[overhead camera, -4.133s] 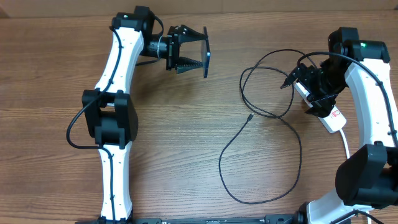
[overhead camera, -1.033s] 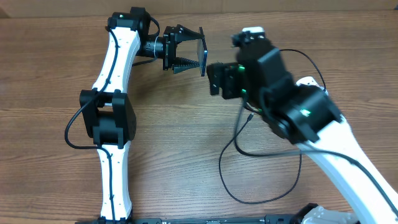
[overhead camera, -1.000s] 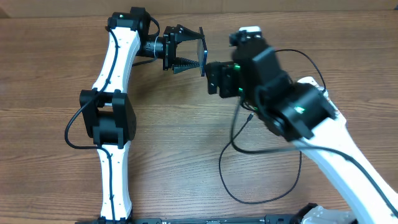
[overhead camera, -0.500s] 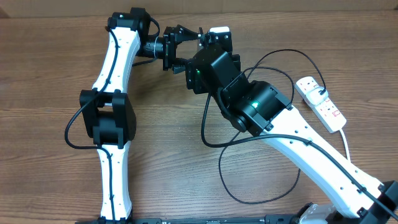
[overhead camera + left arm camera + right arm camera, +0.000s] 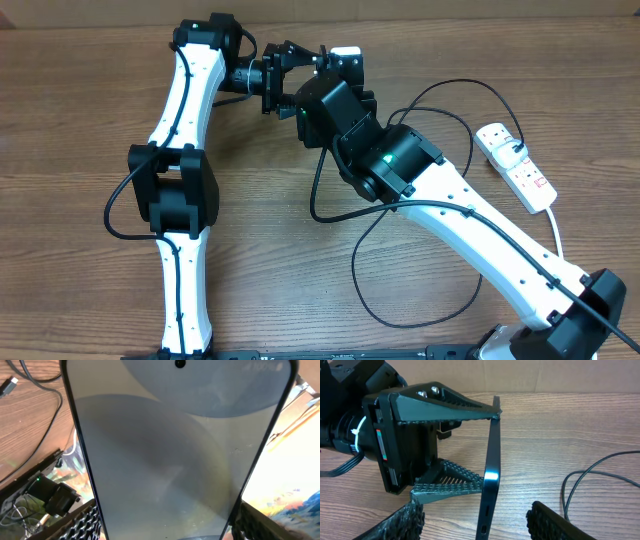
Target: Plug charger to phone and switch on socket
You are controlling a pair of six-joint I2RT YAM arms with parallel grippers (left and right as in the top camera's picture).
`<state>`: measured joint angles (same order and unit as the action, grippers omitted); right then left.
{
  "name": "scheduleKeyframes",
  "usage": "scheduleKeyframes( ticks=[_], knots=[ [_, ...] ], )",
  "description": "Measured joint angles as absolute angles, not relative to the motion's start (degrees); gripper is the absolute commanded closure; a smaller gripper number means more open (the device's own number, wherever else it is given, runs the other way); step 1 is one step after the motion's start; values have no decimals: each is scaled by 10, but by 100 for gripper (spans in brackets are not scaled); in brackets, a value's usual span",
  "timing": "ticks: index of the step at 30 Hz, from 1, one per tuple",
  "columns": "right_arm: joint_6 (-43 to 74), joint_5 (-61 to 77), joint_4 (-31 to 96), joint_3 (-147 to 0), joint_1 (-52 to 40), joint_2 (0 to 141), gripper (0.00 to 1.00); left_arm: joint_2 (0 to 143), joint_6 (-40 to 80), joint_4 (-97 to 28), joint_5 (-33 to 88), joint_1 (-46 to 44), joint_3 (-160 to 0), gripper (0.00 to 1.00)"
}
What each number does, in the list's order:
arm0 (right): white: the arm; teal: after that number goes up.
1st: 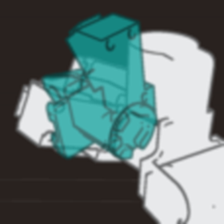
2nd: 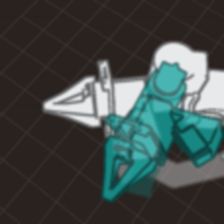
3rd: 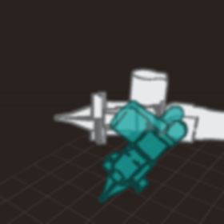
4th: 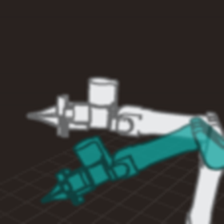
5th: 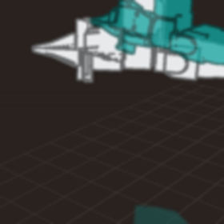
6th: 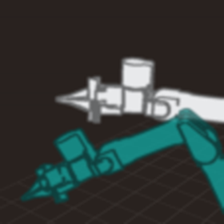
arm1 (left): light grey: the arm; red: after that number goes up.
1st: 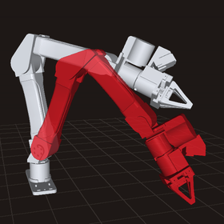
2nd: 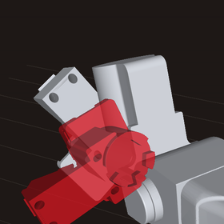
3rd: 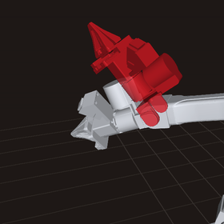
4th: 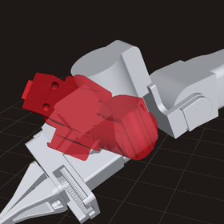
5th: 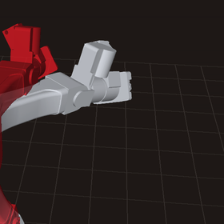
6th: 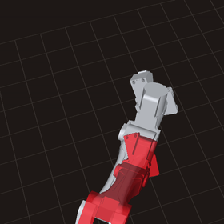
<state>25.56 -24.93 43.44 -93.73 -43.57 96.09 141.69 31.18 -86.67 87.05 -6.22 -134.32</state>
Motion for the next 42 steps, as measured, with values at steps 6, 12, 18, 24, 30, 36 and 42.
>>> scheduleKeyframes(
  ticks=[6,12,18,24,30,36,42],
  knots=[
    [255,-251,432,-937,-435,974,33,1417,312,-877,870,-62,-1343,28],
    [256,-260,420,-937,-435,991,39,1417,311,-877,870,-62,-1343,28],
    [256,-272,416,-937,-431,991,48,1417,308,-877,870,-62,-1343,28],
    [258,-275,416,-937,-424,991,57,1417,300,-877,870,-62,-1343,28],
    [258,-274,416,-937,-424,991,59,1417,299,-877,870,-62,-1343,27],
    [258,-264,415,-937,-424,991,62,1417,299,-877,870,-62,-1343,28],
    [263,-257,412,-937,-424,991,62,1417,298,-877,870,-62,-1343,28]
  ],
)
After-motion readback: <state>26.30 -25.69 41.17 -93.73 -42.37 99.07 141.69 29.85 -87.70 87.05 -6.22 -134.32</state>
